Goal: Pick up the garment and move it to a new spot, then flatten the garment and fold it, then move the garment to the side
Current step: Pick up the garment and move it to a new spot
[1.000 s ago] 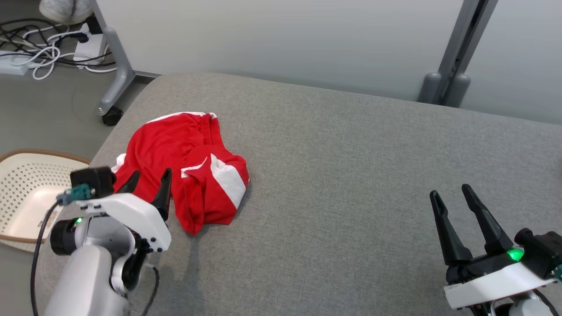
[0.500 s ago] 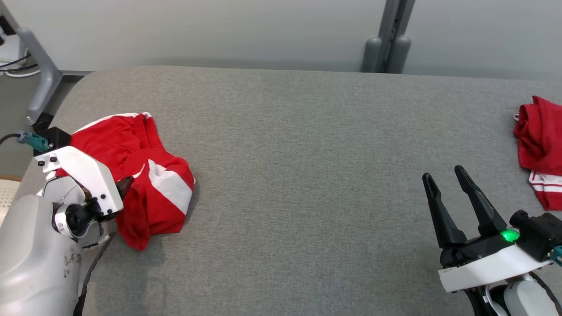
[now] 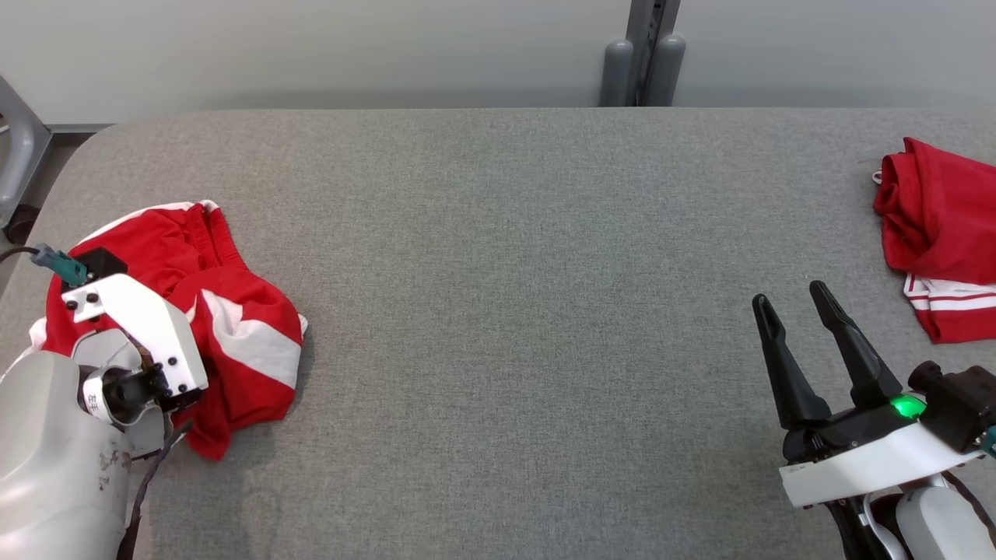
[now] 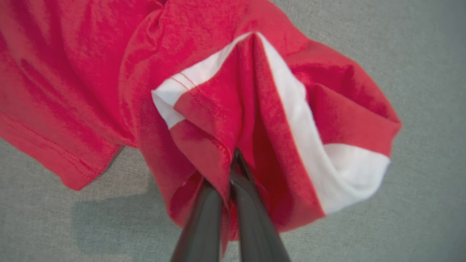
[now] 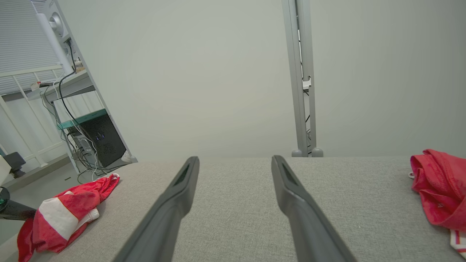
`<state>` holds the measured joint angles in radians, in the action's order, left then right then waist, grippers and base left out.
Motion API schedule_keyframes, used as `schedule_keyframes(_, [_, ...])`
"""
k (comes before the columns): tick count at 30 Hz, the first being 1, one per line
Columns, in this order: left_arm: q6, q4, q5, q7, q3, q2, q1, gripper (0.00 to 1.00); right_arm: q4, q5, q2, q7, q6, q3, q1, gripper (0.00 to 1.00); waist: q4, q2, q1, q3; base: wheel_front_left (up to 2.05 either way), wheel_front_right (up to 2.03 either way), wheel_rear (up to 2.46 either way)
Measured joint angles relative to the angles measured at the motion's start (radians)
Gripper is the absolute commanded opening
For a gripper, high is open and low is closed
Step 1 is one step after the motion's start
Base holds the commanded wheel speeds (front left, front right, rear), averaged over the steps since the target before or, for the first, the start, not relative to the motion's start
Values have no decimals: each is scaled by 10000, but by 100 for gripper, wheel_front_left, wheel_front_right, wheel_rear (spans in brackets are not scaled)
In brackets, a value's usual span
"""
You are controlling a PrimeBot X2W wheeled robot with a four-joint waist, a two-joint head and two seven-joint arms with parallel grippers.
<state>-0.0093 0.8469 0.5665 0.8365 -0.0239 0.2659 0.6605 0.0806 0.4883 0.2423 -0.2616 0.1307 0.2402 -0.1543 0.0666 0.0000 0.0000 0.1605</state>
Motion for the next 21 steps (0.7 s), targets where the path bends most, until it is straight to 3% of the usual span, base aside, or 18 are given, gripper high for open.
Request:
schedule_keyframes(4, [-242,-339,-15,-368,-38,113,12,0,31,-29,-52,0,0,25,9,100,15,0,0,-111,0,0,0])
schedule_keyframes(9, [-899,-2067,234,-286,-286,307,-211,0,61,-33,-111,-2,0,-102,275,100,-29,0,0,-469,0,0,0])
schedule_keyframes(15, [-1087,-4964,1160,596,-692,-211,-931,0,171,-61,-196,-2,0,-132,444,100,-181,0,0,-843,0,0,0])
schedule_keyframes(21, [-1112,-7390,1975,1220,-1277,-1187,-1671,0,226,-123,-249,0,0,-272,453,100,-769,0,0,-1026,0,0,0])
